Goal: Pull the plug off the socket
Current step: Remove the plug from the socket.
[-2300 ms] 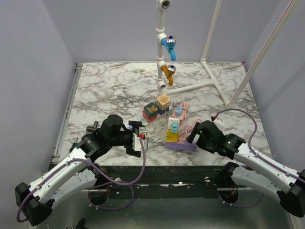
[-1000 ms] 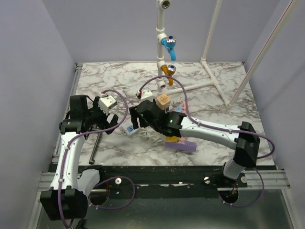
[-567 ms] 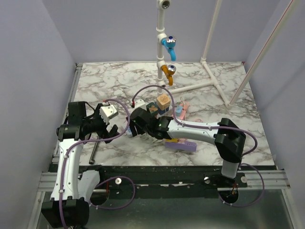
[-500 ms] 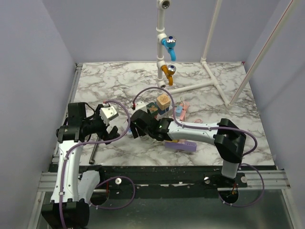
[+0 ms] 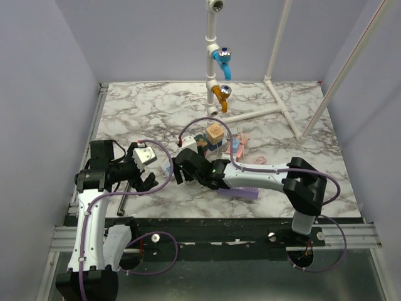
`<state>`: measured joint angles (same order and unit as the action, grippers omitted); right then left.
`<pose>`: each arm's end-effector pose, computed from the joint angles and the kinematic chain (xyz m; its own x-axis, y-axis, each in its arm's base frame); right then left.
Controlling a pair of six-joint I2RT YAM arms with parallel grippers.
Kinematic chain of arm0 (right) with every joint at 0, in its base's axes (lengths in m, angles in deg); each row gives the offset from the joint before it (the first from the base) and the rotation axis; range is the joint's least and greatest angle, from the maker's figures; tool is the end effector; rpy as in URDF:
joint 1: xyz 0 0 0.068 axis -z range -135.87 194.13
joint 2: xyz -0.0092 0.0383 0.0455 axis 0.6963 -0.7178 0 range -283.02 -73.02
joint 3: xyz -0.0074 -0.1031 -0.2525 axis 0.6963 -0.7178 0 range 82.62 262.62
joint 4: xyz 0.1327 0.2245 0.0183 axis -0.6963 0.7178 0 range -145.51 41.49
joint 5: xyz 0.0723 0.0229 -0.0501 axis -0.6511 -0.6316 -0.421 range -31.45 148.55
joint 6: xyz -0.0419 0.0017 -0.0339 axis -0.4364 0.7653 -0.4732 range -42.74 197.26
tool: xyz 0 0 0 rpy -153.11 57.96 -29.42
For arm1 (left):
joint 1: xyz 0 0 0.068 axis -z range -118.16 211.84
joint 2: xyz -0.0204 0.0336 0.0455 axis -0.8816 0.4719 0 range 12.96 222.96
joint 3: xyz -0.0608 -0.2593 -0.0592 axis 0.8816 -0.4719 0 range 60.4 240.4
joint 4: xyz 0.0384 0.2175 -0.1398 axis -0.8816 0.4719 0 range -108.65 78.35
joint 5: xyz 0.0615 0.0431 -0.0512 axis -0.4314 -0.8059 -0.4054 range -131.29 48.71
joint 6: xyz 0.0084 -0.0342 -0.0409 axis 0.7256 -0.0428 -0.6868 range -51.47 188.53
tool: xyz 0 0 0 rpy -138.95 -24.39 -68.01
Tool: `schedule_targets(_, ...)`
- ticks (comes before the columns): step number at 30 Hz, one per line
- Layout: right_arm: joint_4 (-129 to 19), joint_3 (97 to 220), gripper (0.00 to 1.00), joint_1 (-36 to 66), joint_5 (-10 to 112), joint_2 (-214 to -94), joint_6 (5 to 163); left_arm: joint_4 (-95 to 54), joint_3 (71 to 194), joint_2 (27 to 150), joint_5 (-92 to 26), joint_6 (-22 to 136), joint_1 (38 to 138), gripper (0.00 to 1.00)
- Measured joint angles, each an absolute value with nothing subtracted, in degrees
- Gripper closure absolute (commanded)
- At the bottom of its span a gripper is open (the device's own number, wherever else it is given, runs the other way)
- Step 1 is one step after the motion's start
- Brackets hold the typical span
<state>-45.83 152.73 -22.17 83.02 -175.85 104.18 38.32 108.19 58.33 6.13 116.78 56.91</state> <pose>0.1727 0.3564 0.2172 -0.5633 -0.2580 -0.7849 -0.5108 0.8555 0.0854 0.1353 -0.0147 0.2918 -0.2662 0.4837 -0.8338 0.8501 0.5256 0.0335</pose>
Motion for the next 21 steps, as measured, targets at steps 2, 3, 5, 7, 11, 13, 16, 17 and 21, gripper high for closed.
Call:
schedule_targets(2,-46.2,154.2,0.19,-22.2,83.3,-177.6,103.6,38.3,108.2,58.3,6.1,116.8,56.9,0.01)
schedule_targets(3,-46.3,155.1,0.20,-22.2,83.6,-178.8,103.1,38.3,108.2,58.3,6.1,116.8,56.9,0.01)
schedule_targets(5,-46.5,156.4,0.22,-22.2,84.0,-180.8,102.4,38.3,108.2,58.2,6.1,117.0,56.9,0.01)
schedule_targets(7,-46.5,157.3,0.23,-22.1,84.5,-182.4,101.8,38.3,108.2,57.8,6.1,117.1,56.9,0.01)
schedule_targets(11,-46.5,158.0,0.27,-21.4,84.7,-184.8,101.1,38.3,108.2,57.0,6.3,117.5,56.9,0.01)
schedule_targets(13,-46.6,158.2,0.32,-21.1,84.7,-185.6,100.9,38.3,108.2,56.8,6.7,117.6,56.9,0.01)
schedule_targets(16,-46.9,158.2,0.56,-20.6,84.7,-186.4,100.6,38.3,107.9,56.7,7.3,118.2,56.9,0.01)
schedule_targets(17,-47.0,158.2,0.63,-20.6,84.7,-186.5,100.4,38.3,107.5,56.7,7.4,118.5,56.9,0.01)
schedule_targets(21,-48.0,158.2,0.76,-20.3,84.6,-186.6,100.0,38.3,106.2,56.9,7.4,119.3,56.9,0.01)
